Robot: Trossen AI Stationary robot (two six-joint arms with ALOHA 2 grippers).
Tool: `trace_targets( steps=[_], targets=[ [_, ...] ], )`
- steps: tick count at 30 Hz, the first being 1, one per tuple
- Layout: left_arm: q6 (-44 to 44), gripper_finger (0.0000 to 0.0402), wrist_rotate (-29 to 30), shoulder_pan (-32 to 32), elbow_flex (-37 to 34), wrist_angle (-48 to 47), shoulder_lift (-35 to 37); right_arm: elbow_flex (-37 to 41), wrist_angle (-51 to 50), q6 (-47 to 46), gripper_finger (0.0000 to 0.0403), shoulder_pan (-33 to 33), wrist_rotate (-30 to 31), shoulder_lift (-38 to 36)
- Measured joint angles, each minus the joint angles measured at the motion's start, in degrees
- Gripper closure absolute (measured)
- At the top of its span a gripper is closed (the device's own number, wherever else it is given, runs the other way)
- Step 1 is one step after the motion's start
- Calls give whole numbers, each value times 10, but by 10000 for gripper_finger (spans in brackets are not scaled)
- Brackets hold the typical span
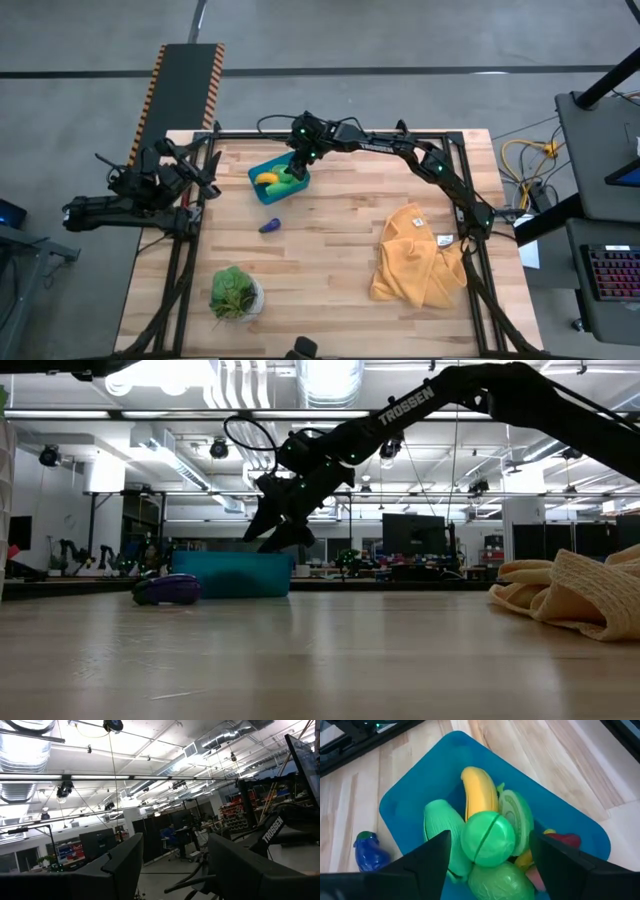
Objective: Pick and placing Produce into tupperware
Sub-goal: Put the eggplant into the blue bin
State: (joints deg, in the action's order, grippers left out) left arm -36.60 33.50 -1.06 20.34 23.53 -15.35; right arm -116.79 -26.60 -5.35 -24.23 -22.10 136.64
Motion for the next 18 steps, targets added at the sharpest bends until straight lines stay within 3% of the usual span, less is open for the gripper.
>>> trace_targets(
  steps=[6, 18],
  targets=[
    [0, 192, 0, 0, 0, 0, 0, 0, 25, 38, 153, 3, -62, -16],
    [-2, 192, 1, 0, 0, 0, 0, 24, 31, 146, 168, 61, -68, -105]
  ],
)
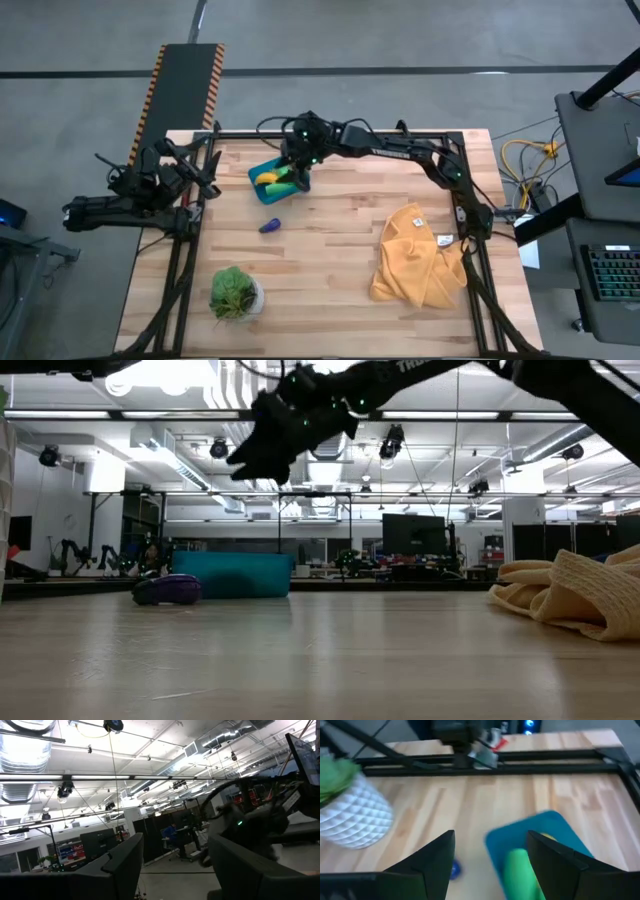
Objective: Pick and placing Produce into tupperware
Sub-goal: Put the eggplant into the blue bin
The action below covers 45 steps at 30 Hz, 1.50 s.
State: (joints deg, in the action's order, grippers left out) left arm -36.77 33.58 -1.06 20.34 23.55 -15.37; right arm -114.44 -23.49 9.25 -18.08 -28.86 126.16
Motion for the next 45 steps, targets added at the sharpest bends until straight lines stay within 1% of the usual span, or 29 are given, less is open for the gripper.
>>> trace_targets(
  steps=[4, 7, 9, 12, 15, 18, 21, 24, 28, 32, 34, 38, 40, 45],
  targets=[
    [0, 192, 2, 0, 0, 0, 0, 23, 3, 23, 168, 18, 0, -24],
    [0, 192, 7, 0, 0, 0, 0, 60, 49, 32, 172, 26, -1, -50],
    [0, 192, 11, 0, 0, 0, -1, 99, 102, 31, 172, 28, -10, -74],
    [0, 192, 17, 0, 0, 0, -1, 178, 202, 14, 172, 28, -35, -117],
    [0, 192, 20, 0, 0, -1, -1, 279, 311, 3, 172, 26, -36, -168],
    [0, 192, 28, 0, -1, 0, -3, 375, 405, 15, 172, 25, -35, -211],
    [0, 192, 33, 0, -2, -1, -5, 446, 491, 23, 172, 26, -19, -225],
    [0, 192, 34, 0, -2, -1, -5, 483, 537, 32, 171, 29, -17, -224],
    [1, 192, 34, 0, -2, 0, -5, 487, 538, 47, 156, 35, 6, -224],
    [3, 192, 34, 0, -1, 1, -4, 451, 482, 63, 114, 53, 12, -223],
    [3, 192, 34, 0, -1, 0, -4, 426, 437, 85, 87, 69, 49, -223],
    [3, 192, 34, 0, 0, 1, -4, 379, 323, 162, 42, 98, 160, -221],
    [2, 192, 34, 0, 0, 0, -3, 360, 290, 180, 35, 103, 183, -221],
    [2, 192, 33, 0, 0, 0, -3, 348, 283, 168, 39, 102, 180, -221]
  ],
)
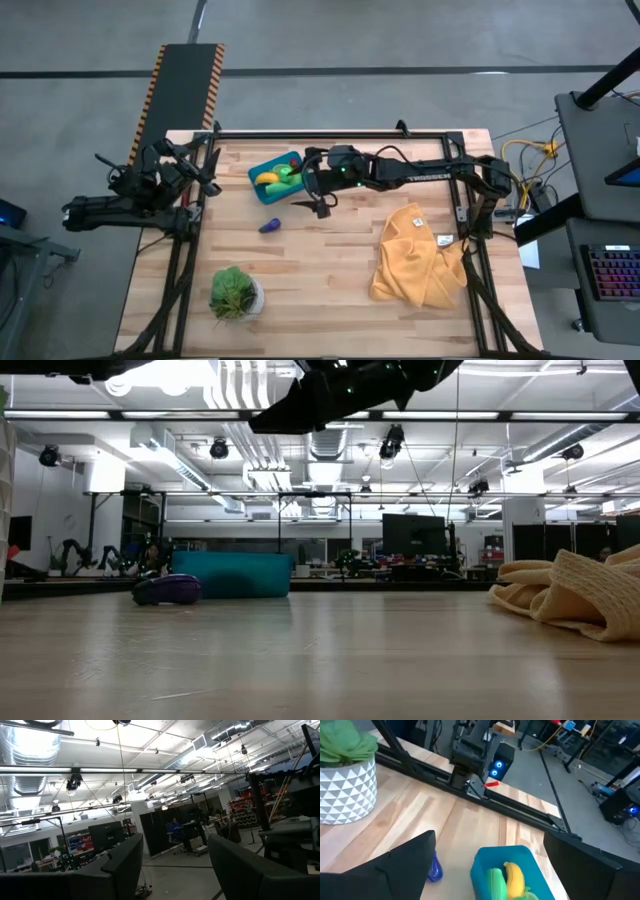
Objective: Pick and placing Produce into tupperware
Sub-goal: Put the eggplant into the blue bin
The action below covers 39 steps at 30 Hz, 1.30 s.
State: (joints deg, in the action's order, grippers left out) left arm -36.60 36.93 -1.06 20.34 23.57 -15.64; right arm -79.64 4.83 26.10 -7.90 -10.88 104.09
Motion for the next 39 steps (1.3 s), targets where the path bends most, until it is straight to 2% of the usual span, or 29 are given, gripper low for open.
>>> trace_targets(
  steps=[5, 9, 29, 32, 39],
  targets=[
    [-1, 192, 0, 0, 0, 0, 0, -7, 17, -26, 40, 11, -44, 20],
    [-1, 192, 0, 0, 0, -1, 0, -35, 0, -20, 40, 25, -43, 74],
    [-1, 192, 0, 0, 0, -2, 1, -342, -250, -14, 40, 32, -41, 339],
    [-1, 192, 0, 0, 0, -1, 2, -374, -271, -15, 40, 31, -42, 370],
    [-1, 192, 0, 0, -1, -2, 0, -394, -266, -16, 40, 31, -41, 402]
  ],
)
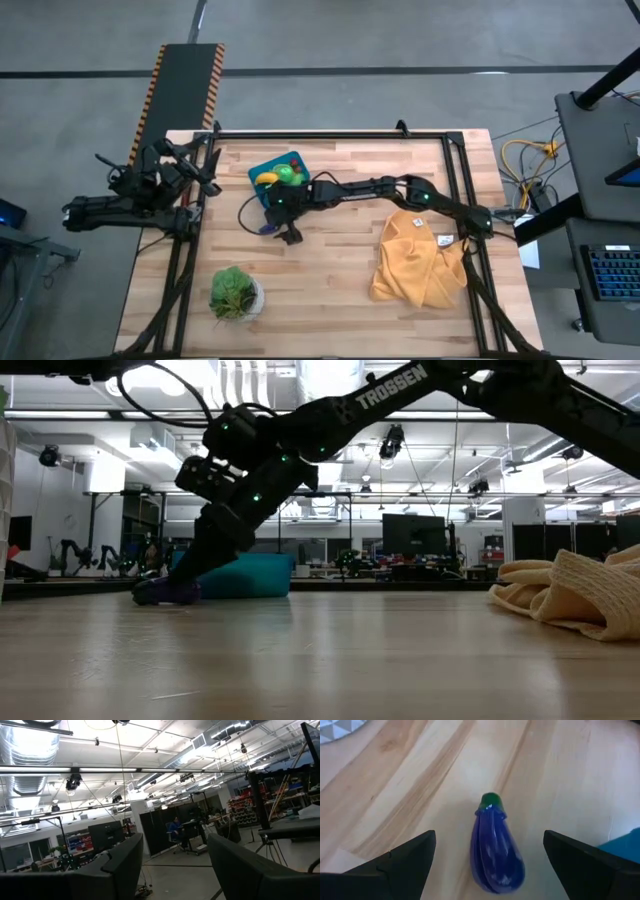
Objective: Pick and placing Produce into tupperware
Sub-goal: Put the eggplant into the blue bin
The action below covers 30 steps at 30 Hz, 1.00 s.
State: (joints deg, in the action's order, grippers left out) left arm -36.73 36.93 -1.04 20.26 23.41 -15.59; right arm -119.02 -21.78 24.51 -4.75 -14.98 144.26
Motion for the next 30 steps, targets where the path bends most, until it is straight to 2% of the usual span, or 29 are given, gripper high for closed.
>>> trace_targets(
  steps=[11, 22, 30],
  targets=[
    [0, 192, 0, 0, 0, 0, -1, 25, 21, -2, 40, 4, 33, 1],
    [0, 192, 0, 0, 0, 1, -1, 28, 29, -5, 40, 18, 33, 1],
    [0, 192, 0, 0, 0, 1, -1, 26, 24, 2, 40, 21, 58, 2]
  ],
)
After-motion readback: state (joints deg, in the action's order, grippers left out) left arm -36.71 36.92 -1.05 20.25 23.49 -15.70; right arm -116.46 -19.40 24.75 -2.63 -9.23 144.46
